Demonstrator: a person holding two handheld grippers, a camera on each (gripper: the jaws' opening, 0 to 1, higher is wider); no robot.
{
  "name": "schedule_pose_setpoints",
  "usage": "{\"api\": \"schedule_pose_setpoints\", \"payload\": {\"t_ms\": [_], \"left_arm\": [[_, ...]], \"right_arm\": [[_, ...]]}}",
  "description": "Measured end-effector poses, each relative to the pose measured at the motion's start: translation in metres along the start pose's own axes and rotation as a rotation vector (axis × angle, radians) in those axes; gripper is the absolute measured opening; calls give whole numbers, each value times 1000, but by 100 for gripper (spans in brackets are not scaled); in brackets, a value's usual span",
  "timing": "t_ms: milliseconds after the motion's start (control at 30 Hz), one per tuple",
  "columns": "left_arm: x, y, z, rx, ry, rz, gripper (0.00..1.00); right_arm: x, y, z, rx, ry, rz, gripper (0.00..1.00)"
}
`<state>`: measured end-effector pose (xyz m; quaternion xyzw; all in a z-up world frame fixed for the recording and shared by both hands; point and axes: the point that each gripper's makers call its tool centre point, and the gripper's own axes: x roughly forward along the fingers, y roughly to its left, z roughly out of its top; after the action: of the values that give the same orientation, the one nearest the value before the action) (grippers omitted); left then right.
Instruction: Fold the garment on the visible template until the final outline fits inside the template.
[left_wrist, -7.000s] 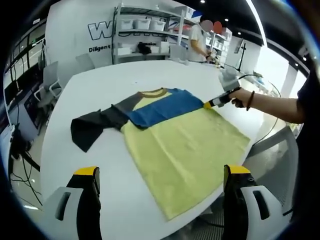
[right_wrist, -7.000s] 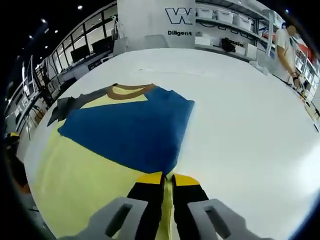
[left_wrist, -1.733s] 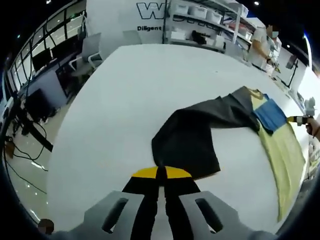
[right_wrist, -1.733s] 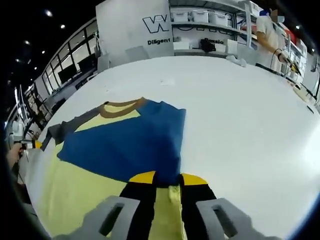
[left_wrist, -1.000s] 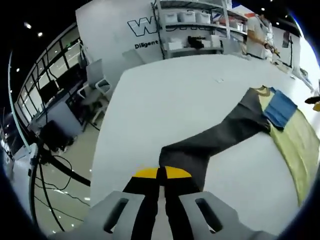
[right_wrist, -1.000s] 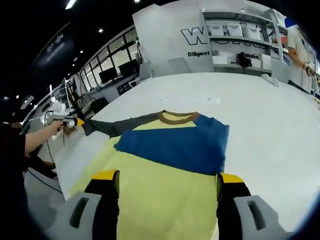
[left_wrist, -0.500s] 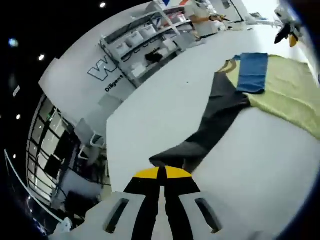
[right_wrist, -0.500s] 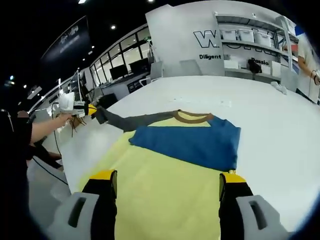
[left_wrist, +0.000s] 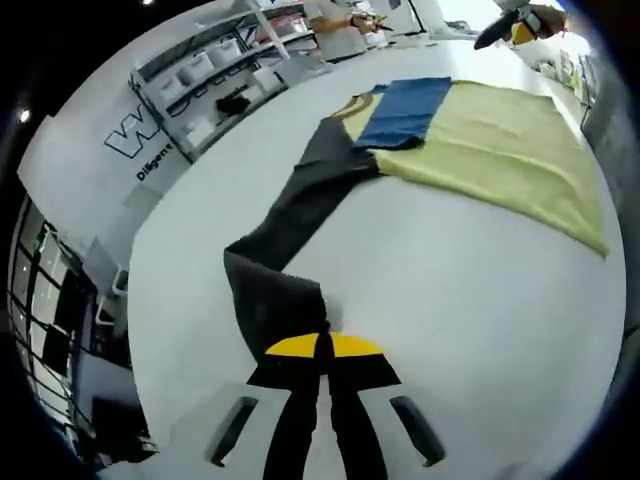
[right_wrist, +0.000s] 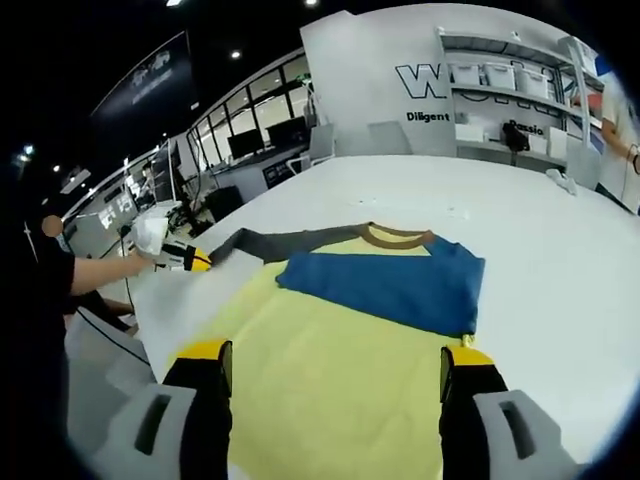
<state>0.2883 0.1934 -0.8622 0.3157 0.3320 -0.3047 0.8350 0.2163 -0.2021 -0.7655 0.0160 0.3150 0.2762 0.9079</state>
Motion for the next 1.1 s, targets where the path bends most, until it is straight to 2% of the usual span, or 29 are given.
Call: {"api": "schedule_pose_setpoints", "payload": {"t_ms": [33,100,233,333,533,567,700,767,833,867,933,1000,1100], "left_arm": [[-1,5,7,7,-48,28,0],[-3,3,5,-25,-31,12,1],[-4,5,6,-64,-45,26,3],[-7,0,7,-170,-69,0,7],[-21,-5,19,-202,-121,-33,22],[-25,-2,22,-256,-141,-34,23],[-32,23,16,-271,-116,34,22],[-30,33,9,-368,-98,52,22],[-28,44,3,-405,-82,72,21],[-26,47,4,-398,-88,69,21],[-21,51,-3,-456,-66,70,20],[-14,52,-8,-477,-51,52,19],[-6,54,-11,-474,-35,48,19]], "right_arm": [[-1,0,-1,-2,2,-3,83],[-1,0,-1,0,1,-2,83],[-2,3,-2,3,8,4,83],[-3,7,0,-2,5,14,84],[-7,10,1,-11,8,18,84],[-8,10,2,-9,1,16,84],[-9,12,1,0,-3,14,83],[-9,13,-1,-3,4,14,83],[-9,14,-3,-4,10,15,83],[-9,14,-3,-2,11,15,83],[-10,14,-2,-1,6,11,82],[-10,12,-3,2,7,5,82],[-11,10,-4,3,14,-2,81]]}}
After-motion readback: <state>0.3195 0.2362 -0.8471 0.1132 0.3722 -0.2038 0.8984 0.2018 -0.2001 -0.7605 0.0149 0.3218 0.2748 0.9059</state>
